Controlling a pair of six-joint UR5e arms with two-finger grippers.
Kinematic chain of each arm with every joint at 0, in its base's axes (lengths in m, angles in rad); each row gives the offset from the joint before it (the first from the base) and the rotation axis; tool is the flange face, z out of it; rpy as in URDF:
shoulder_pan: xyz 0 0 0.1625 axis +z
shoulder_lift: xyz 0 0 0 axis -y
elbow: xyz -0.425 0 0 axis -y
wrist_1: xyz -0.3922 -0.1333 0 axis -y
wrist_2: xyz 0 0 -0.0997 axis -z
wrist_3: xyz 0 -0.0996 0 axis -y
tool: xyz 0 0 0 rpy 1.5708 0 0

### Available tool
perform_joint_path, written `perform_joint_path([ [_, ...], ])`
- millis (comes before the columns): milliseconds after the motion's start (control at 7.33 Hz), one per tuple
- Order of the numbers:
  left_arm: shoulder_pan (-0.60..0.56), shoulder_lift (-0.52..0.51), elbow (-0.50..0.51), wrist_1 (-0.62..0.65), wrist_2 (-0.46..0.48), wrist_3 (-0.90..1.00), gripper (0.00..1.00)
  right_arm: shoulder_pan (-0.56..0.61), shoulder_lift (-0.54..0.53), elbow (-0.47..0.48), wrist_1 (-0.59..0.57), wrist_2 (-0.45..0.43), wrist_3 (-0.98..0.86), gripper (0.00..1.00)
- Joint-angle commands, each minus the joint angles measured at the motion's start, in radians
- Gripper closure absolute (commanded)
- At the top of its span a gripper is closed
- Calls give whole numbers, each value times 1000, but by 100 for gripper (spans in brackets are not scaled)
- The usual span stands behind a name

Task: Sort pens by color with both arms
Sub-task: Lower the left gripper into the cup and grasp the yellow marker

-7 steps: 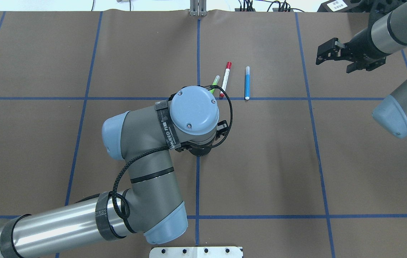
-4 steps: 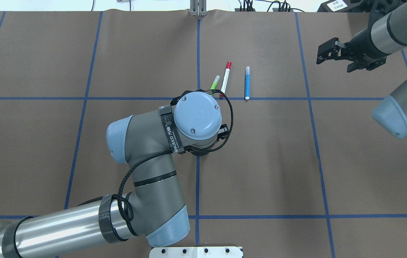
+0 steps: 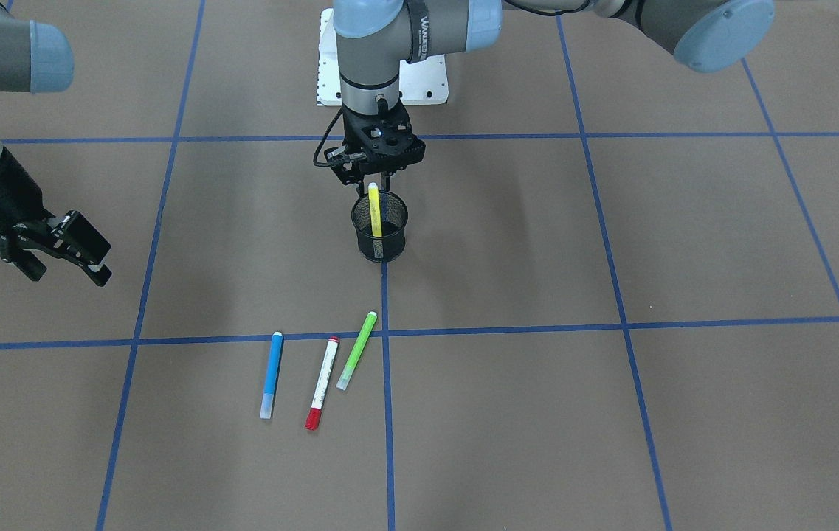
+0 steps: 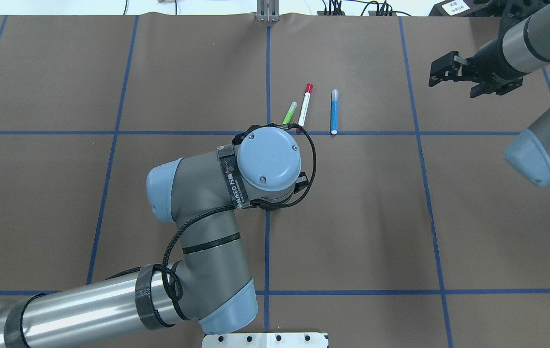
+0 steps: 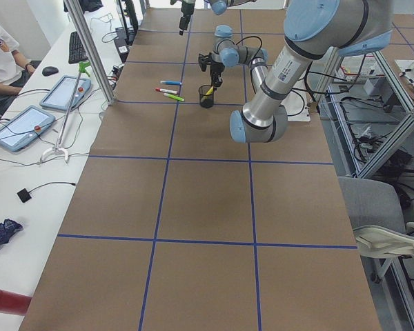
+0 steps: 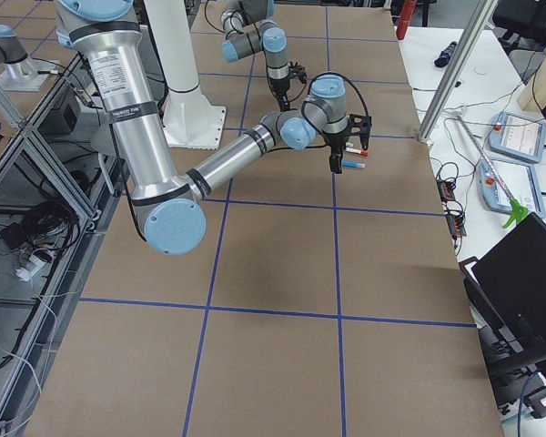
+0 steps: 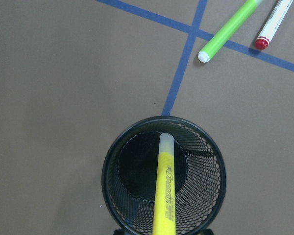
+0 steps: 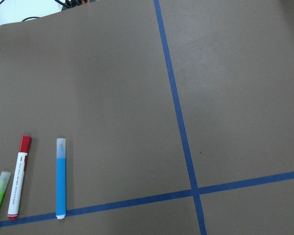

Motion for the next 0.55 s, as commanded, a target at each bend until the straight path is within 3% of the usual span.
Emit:
perform_joint_path([
  [0, 0, 0, -1, 0, 0, 0, 91, 0, -11, 2, 3, -2, -2, 2],
  [136, 0, -2, -3, 0, 0, 0, 100, 0, -11, 2, 3, -2, -2, 2],
  [409, -8, -2, -58, 9, 3, 2, 100, 0, -11, 4, 3, -2, -2, 2],
])
